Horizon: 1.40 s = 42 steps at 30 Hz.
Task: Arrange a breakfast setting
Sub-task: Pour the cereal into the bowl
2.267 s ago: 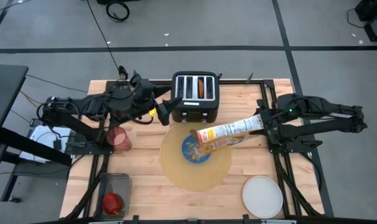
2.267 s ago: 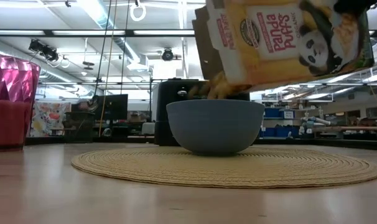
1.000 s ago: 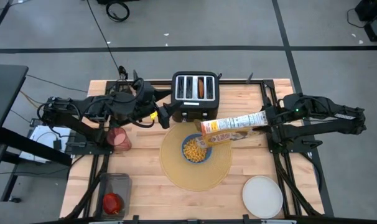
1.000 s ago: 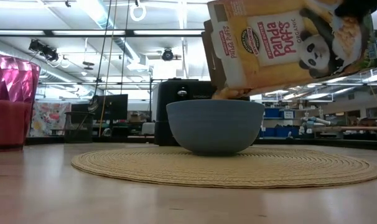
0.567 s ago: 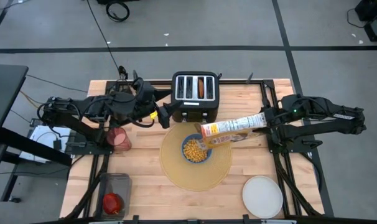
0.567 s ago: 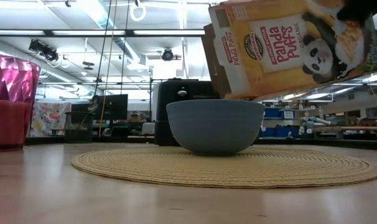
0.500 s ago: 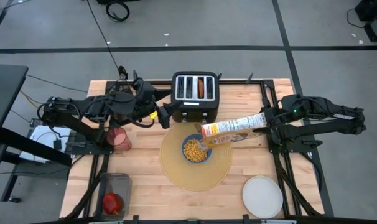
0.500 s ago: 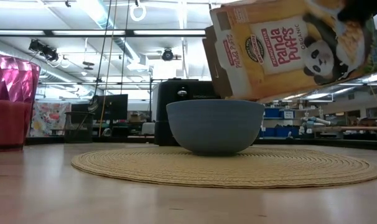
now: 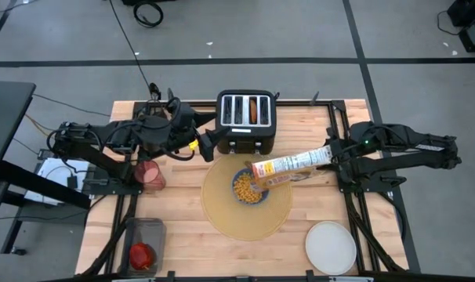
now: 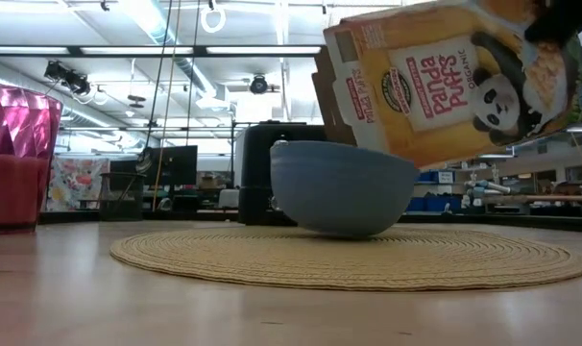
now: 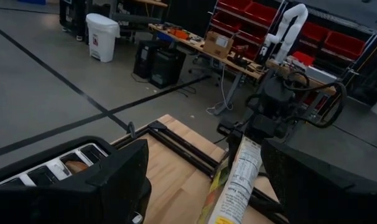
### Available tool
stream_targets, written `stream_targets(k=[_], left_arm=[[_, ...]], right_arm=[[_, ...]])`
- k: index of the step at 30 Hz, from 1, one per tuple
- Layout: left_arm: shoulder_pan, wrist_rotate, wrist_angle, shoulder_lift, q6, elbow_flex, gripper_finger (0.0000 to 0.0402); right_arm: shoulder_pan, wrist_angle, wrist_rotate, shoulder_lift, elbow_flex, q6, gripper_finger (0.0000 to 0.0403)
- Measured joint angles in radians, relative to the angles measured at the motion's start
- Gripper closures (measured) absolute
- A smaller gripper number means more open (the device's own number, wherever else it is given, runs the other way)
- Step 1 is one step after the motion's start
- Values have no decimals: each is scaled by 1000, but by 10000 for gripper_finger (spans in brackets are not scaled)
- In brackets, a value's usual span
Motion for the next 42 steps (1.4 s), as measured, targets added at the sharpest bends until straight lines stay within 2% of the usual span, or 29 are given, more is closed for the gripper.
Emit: stream_targets(k=[6,17,33,42], left_arm=[[0,0,14,0,2,0,84],[0,0,14,0,2,0,84],[37,2,24,-23,27,0,84],[47,74,329,-25,277,0,84]], right_arm=[[0,63,-34,-5,1,24,175],[0,5,-40,-23,63,33,175],[0,-8,-61,-163,63,183,175],[0,97,-74,-201,63,257,175]])
